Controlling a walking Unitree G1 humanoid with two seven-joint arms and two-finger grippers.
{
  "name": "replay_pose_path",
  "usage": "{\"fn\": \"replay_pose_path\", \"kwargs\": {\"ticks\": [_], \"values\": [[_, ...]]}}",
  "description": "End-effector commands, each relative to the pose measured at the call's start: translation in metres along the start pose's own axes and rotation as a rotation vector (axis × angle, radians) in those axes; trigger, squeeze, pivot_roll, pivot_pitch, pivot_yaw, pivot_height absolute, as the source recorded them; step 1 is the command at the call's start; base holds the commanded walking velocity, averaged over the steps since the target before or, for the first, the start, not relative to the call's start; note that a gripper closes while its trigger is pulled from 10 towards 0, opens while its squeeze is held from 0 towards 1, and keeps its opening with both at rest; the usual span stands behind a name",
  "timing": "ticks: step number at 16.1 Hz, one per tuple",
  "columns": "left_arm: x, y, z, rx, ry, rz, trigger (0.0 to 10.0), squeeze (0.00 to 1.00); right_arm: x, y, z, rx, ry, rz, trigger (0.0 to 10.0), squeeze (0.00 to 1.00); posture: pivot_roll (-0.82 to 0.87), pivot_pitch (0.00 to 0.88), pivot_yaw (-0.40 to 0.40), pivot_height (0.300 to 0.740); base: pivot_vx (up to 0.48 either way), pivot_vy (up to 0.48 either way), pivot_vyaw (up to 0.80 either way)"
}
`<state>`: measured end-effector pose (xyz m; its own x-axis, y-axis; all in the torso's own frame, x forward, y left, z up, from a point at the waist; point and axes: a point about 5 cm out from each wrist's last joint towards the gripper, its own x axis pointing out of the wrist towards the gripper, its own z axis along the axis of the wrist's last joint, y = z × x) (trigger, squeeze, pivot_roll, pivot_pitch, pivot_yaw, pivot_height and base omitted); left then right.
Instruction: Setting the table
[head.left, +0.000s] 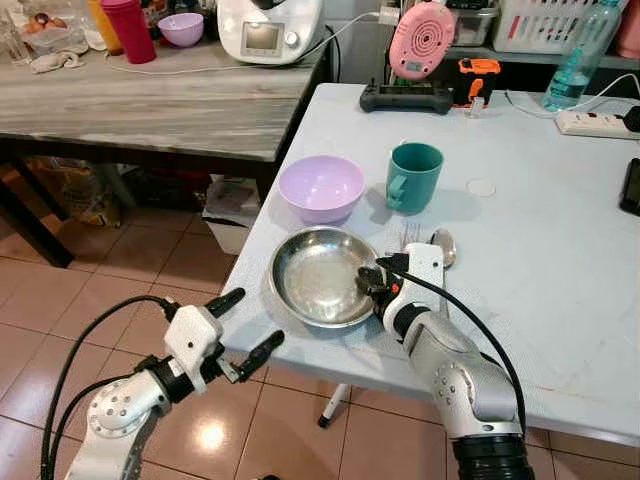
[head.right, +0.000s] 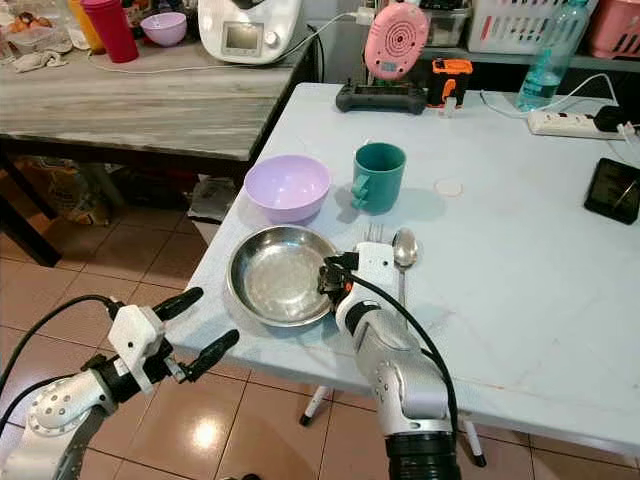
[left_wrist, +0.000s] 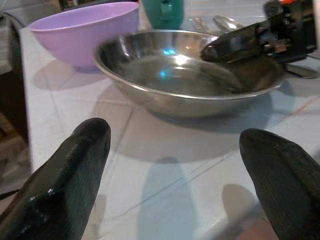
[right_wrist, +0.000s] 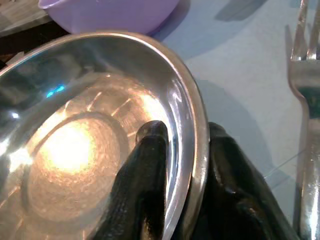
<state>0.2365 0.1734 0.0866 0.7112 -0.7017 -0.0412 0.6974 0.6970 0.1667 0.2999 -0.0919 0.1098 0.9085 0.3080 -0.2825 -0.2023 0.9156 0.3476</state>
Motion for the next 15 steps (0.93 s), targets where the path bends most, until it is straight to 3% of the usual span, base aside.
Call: {"fn": "replay_pose_path", "kwargs": {"ticks": [1, 9, 12, 14, 15], "values": [[-0.003, 0.001, -0.003, 0.013, 0.021, -0.013, 10.0, 0.00, 0.000, -0.001, -0.012, 0.026, 0.061, -0.012, 0.0, 0.00, -0.20, 0.106, 0.072, 0.740, 0.000, 0.000, 0.00], [0.005, 0.001, 0.001, 0.037, -0.005, -0.017, 10.0, 0.00, 0.004, -0.001, 0.007, 0.102, 0.015, -0.051, 0.0, 0.00, -0.20, 0.088, 0.071, 0.740, 0.000, 0.000, 0.00], [0.010, 0.010, 0.005, 0.040, -0.020, 0.089, 10.0, 0.00, 0.002, -0.005, 0.005, 0.091, 0.010, -0.076, 0.0, 0.00, -0.20, 0.082, 0.063, 0.740, 0.000, 0.000, 0.00], [0.013, 0.028, 0.006, 0.031, -0.011, 0.264, 10.0, 0.00, -0.002, -0.008, 0.012, 0.005, -0.045, -0.086, 0.0, 0.00, -0.20, 0.079, 0.051, 0.740, 0.000, 0.000, 0.00], [0.013, 0.037, 0.006, 0.021, -0.011, 0.349, 10.0, 0.00, -0.004, -0.008, 0.016, -0.008, -0.085, -0.083, 5.3, 0.00, -0.20, 0.071, 0.048, 0.740, 0.000, 0.000, 0.00]]}}
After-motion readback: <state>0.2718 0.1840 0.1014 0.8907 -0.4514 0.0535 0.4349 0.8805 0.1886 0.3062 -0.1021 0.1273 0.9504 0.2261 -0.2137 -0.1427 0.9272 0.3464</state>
